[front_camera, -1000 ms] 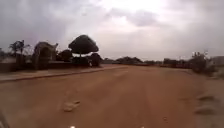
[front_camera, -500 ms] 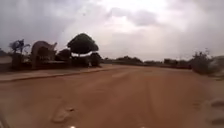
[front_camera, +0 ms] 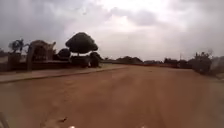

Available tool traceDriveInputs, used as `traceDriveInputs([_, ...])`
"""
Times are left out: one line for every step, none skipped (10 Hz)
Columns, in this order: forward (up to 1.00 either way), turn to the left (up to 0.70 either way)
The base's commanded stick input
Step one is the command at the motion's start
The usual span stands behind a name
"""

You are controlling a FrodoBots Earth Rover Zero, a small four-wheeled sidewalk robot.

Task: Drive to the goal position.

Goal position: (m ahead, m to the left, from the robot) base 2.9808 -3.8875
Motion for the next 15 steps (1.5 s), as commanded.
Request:
traceDriveInputs([0.50, 0.00])
traceDriveInputs([0.50, -0.22])
traceDriveInputs([0.50, -0.50])
traceDriveInputs([0.50, -0.50])
traceDriveInputs([0.50, -0.50])
traceDriveInputs([0.50, -0.50])
traceDriveInputs([0.50, -0.50])
traceDriveInputs([0.50, -0.50])
traceDriveInputs([0.50, -0.50])
traceDriveInputs([0.50, -0.50])
traceDriveInputs([0.50, -0.50])
traceDriveInputs([0.50, -0.50])
traceDriveInputs([0.50, -0.50])
traceDriveInputs([0.50, -0.42])
traceDriveInputs([0.50, -0.04])
